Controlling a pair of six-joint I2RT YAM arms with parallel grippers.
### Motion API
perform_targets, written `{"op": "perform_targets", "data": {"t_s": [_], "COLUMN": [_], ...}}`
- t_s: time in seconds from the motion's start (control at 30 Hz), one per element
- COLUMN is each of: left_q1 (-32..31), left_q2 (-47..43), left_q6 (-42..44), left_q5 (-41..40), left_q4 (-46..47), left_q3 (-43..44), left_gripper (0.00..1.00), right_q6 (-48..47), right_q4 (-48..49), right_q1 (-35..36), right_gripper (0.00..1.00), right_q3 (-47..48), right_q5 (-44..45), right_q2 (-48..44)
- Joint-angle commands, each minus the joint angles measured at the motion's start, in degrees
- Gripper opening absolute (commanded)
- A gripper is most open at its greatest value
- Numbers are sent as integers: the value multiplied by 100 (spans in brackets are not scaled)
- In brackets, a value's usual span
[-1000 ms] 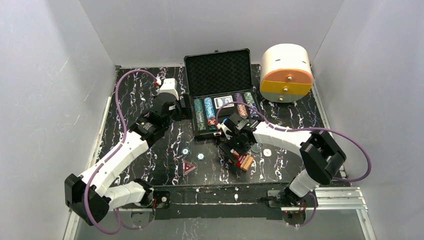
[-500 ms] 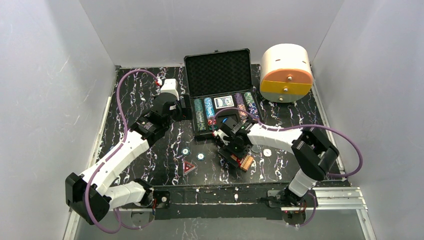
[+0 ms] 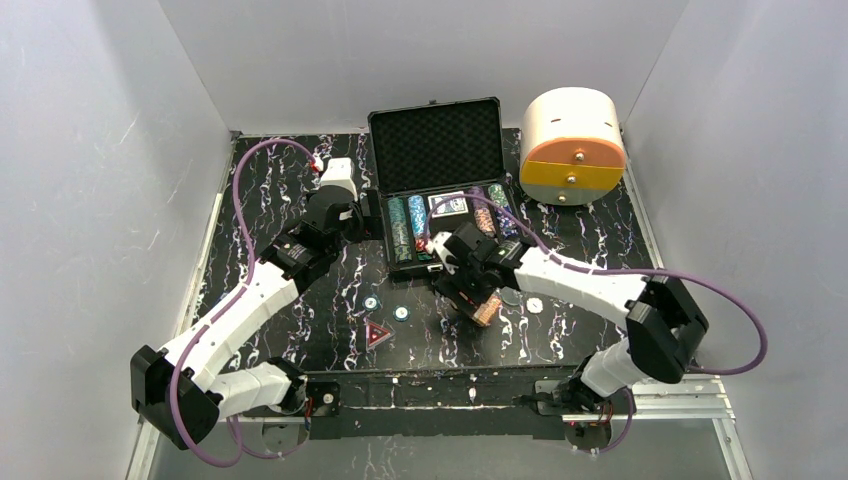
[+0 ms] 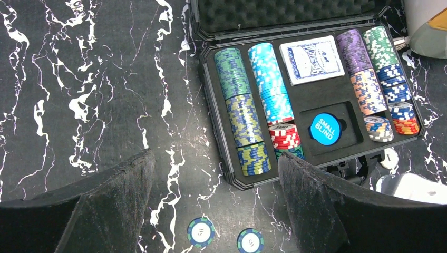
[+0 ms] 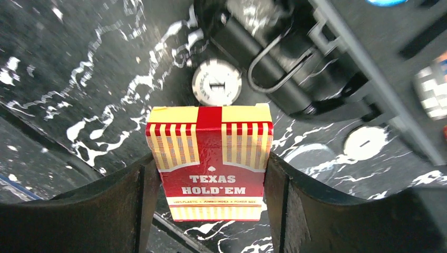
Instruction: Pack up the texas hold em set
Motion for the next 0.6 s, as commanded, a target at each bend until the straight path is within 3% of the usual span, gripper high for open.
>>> {"op": "perform_targets", "data": {"t_s": [0.0, 0.17, 0.47, 0.57], "left_q1": [-19, -19, -10, -10], "left_q2": [-125, -167, -434, -453], "left_q6": [-52, -196, -353, -338], "left_q5": [-281, -516, -932, -997], "left_q4": [-98, -260, -615, -637], "left_q3": [61, 174, 274, 304], "left_gripper": [85, 85, 86, 87], "right_q6": [-427, -1494, -3309, -3683], "right_q4": [305, 394, 108, -220], "right_q1": [11, -95, -1025, -1068], "right_gripper": [64, 66, 70, 71], "right_q3": [698, 1505, 2871, 3244], "right_q5": [89, 335, -725, -665], "right_q2": [-274, 231, 1276, 1713]}}
